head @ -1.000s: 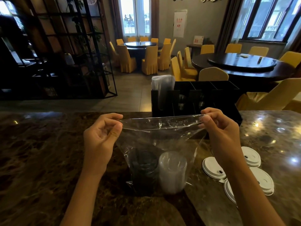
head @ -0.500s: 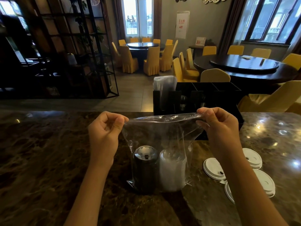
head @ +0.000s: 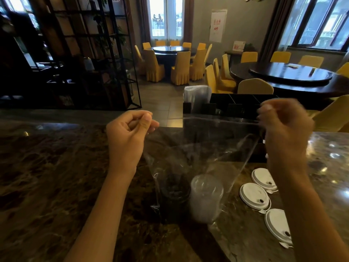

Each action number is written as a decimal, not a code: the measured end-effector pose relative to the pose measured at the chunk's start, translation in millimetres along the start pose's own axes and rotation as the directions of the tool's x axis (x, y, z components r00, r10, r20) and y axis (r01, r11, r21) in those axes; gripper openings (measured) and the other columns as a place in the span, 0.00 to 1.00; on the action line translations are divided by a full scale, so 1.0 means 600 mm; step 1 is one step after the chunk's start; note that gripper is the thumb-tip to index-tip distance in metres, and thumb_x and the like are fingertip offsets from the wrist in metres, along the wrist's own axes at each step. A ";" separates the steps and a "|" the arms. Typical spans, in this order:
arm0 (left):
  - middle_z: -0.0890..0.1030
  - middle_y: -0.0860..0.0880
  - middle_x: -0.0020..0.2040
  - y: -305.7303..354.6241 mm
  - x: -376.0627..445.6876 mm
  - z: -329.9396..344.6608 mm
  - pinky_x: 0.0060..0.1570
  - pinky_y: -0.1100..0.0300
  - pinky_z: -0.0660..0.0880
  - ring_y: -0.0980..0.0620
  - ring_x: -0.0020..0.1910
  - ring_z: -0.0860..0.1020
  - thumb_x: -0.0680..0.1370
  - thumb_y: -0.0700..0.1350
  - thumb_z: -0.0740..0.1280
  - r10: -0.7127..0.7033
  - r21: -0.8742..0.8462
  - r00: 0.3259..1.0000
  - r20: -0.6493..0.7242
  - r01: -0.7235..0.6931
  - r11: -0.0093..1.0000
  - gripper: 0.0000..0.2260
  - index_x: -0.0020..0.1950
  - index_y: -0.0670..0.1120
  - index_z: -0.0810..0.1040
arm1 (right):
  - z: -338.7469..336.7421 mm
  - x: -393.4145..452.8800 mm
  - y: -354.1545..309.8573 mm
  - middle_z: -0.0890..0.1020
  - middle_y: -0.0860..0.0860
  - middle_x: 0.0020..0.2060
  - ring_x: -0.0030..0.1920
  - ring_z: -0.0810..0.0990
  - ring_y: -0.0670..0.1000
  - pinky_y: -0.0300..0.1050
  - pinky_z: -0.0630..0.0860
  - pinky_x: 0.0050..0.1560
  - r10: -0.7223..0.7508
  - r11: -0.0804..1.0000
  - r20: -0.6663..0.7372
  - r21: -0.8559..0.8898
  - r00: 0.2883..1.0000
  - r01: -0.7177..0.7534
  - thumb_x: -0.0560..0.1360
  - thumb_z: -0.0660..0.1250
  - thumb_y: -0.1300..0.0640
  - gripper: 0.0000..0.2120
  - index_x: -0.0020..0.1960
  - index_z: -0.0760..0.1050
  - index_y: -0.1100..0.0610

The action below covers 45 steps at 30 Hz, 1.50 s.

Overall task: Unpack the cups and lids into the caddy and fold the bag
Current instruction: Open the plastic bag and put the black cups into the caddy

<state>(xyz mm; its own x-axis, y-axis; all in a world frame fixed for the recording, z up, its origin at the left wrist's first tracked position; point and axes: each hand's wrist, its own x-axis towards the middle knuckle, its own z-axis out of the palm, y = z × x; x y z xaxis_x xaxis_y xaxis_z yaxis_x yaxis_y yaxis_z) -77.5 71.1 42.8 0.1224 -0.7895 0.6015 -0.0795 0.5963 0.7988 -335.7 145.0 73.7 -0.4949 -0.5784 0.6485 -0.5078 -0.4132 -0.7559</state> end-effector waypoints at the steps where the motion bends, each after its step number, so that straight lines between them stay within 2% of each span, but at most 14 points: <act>1: 0.86 0.50 0.42 0.001 0.000 0.001 0.43 0.67 0.79 0.55 0.43 0.85 0.80 0.41 0.67 0.006 0.008 1.000 -0.001 -0.006 1.000 0.05 0.53 0.42 0.82 | -0.003 0.000 -0.019 0.81 0.56 0.45 0.45 0.79 0.44 0.40 0.78 0.48 -0.160 0.987 -0.030 -0.036 0.987 0.159 0.82 0.62 0.62 0.05 0.54 0.76 0.61; 4: 0.86 0.52 0.41 0.004 0.001 0.006 0.42 0.66 0.79 0.56 0.42 0.85 0.80 0.42 0.68 0.023 0.031 1.000 -0.009 -0.023 0.999 0.06 0.54 0.41 0.81 | 0.006 -0.010 -0.068 0.83 0.53 0.45 0.48 0.83 0.41 0.33 0.78 0.49 -0.392 0.913 0.318 0.021 0.863 0.407 0.82 0.59 0.64 0.09 0.57 0.76 0.60; 8: 0.86 0.51 0.43 0.010 0.002 0.008 0.43 0.65 0.80 0.57 0.43 0.85 0.80 0.43 0.68 0.055 0.061 0.998 -0.004 -0.055 0.997 0.07 0.54 0.41 0.81 | 0.073 -0.023 -0.096 0.84 0.50 0.51 0.52 0.82 0.46 0.38 0.80 0.54 -0.171 0.824 0.844 -0.161 0.508 0.544 0.78 0.61 0.66 0.13 0.58 0.80 0.57; 11: 0.86 0.52 0.43 0.013 0.002 0.008 0.43 0.66 0.80 0.58 0.43 0.85 0.80 0.43 0.68 0.062 0.071 0.998 0.001 -0.062 0.996 0.06 0.54 0.41 0.81 | 0.123 -0.007 -0.089 0.81 0.53 0.53 0.52 0.80 0.51 0.47 0.80 0.54 0.033 0.774 0.926 -0.262 0.377 0.576 0.79 0.62 0.69 0.13 0.58 0.80 0.58; 15: 0.86 0.50 0.43 0.018 -0.001 0.011 0.44 0.66 0.80 0.58 0.44 0.85 0.81 0.41 0.68 0.069 0.062 0.998 0.006 -0.069 0.996 0.06 0.53 0.40 0.81 | 0.171 0.016 -0.068 0.80 0.53 0.45 0.43 0.81 0.49 0.34 0.78 0.41 0.445 0.747 0.893 -0.328 -0.069 0.578 0.81 0.60 0.66 0.12 0.62 0.77 0.60; 17: 0.86 0.50 0.43 0.020 -0.007 0.014 0.44 0.67 0.79 0.58 0.43 0.85 0.81 0.40 0.68 0.086 0.058 0.996 0.017 -0.087 0.995 0.05 0.53 0.40 0.80 | 0.201 0.013 -0.043 0.75 0.49 0.40 0.38 0.76 0.46 0.35 0.76 0.39 0.599 0.726 0.771 -0.409 -0.217 0.552 0.81 0.61 0.67 0.11 0.61 0.74 0.57; 21: 0.85 0.48 0.44 0.019 -0.013 0.014 0.44 0.65 0.80 0.58 0.44 0.85 0.80 0.39 0.68 0.089 0.034 0.996 0.017 -0.089 0.995 0.05 0.54 0.38 0.80 | 0.267 -0.002 0.039 0.78 0.49 0.38 0.38 0.80 0.49 0.46 0.80 0.45 0.725 0.636 0.657 -0.523 -0.207 0.568 0.77 0.70 0.47 0.08 0.44 0.75 0.49; 25: 0.86 0.47 0.44 0.018 -0.020 0.020 0.45 0.61 0.82 0.55 0.45 0.85 0.80 0.40 0.68 0.053 -0.010 0.999 0.006 -0.053 0.999 0.06 0.54 0.38 0.80 | 0.295 -0.025 0.123 0.80 0.48 0.44 0.45 0.83 0.51 0.40 0.78 0.44 0.755 0.565 0.651 -0.588 -0.076 0.579 0.77 0.69 0.43 0.16 0.52 0.78 0.56; 29: 0.85 0.50 0.51 -0.009 -0.053 0.002 0.52 0.59 0.80 0.55 0.53 0.83 0.82 0.51 0.63 -0.110 -0.116 0.983 -0.148 0.093 0.989 0.09 0.55 0.49 0.81 | 0.298 -0.050 0.180 0.78 0.58 0.67 0.65 0.78 0.59 0.55 0.73 0.68 0.763 0.642 0.627 -0.704 -0.161 0.302 0.80 0.66 0.45 0.25 0.70 0.73 0.59; 32: 0.83 0.51 0.55 -0.074 -0.119 -0.021 0.54 0.55 0.79 0.52 0.55 0.81 0.82 0.51 0.61 -0.609 -0.237 0.720 -0.333 0.561 0.793 0.09 0.58 0.53 0.79 | 0.288 -0.048 0.178 0.75 0.55 0.71 0.70 0.74 0.57 0.52 0.69 0.72 0.709 0.702 0.633 -0.677 -0.311 0.222 0.77 0.70 0.46 0.31 0.75 0.68 0.58; 34: 0.78 0.47 0.62 -0.116 -0.180 -0.029 0.59 0.50 0.77 0.47 0.59 0.78 0.83 0.48 0.62 -0.868 -0.292 0.413 -0.277 0.824 0.485 0.14 0.68 0.49 0.74 | 0.284 -0.052 0.171 0.73 0.55 0.73 0.71 0.72 0.56 0.48 0.67 0.72 0.631 0.763 0.631 -0.612 -0.451 0.210 0.76 0.71 0.46 0.33 0.76 0.66 0.59; 36: 0.75 0.43 0.63 -0.138 -0.229 -0.025 0.63 0.45 0.74 0.43 0.61 0.76 0.83 0.45 0.62 -0.965 -0.347 0.217 -0.148 0.902 0.256 0.17 0.73 0.46 0.69 | 0.284 -0.061 0.165 0.70 0.57 0.74 0.74 0.68 0.58 0.51 0.64 0.75 0.598 0.788 0.630 -0.576 -0.495 0.219 0.76 0.69 0.44 0.37 0.76 0.64 0.63; 39: 0.74 0.43 0.61 -0.145 -0.249 -0.018 0.63 0.41 0.72 0.41 0.61 0.75 0.83 0.44 0.62 -0.987 -0.375 0.142 -0.078 0.913 0.161 0.18 0.73 0.46 0.68 | 0.283 -0.066 0.161 0.65 0.58 0.77 0.77 0.62 0.58 0.55 0.59 0.78 0.561 0.796 0.623 -0.587 -0.544 0.148 0.70 0.69 0.39 0.44 0.77 0.61 0.63; 45: 0.75 0.44 0.51 -0.148 -0.236 -0.010 0.64 0.38 0.73 0.40 0.56 0.77 0.82 0.41 0.63 -0.993 -0.422 0.115 -0.022 0.899 0.113 0.17 0.71 0.45 0.70 | 0.275 -0.068 0.182 0.72 0.58 0.73 0.72 0.71 0.58 0.58 0.66 0.74 0.494 0.820 0.682 -0.572 -0.539 0.029 0.72 0.68 0.43 0.37 0.75 0.66 0.61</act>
<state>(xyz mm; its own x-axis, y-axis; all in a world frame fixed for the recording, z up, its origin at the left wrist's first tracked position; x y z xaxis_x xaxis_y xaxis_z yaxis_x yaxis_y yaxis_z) -81.6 130.7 -113.5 0.1146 -0.6795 -0.7247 0.5187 -0.5812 0.6270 -254.6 7.5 -50.3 0.4966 -0.3721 -0.7842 -0.8338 0.0464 -0.5501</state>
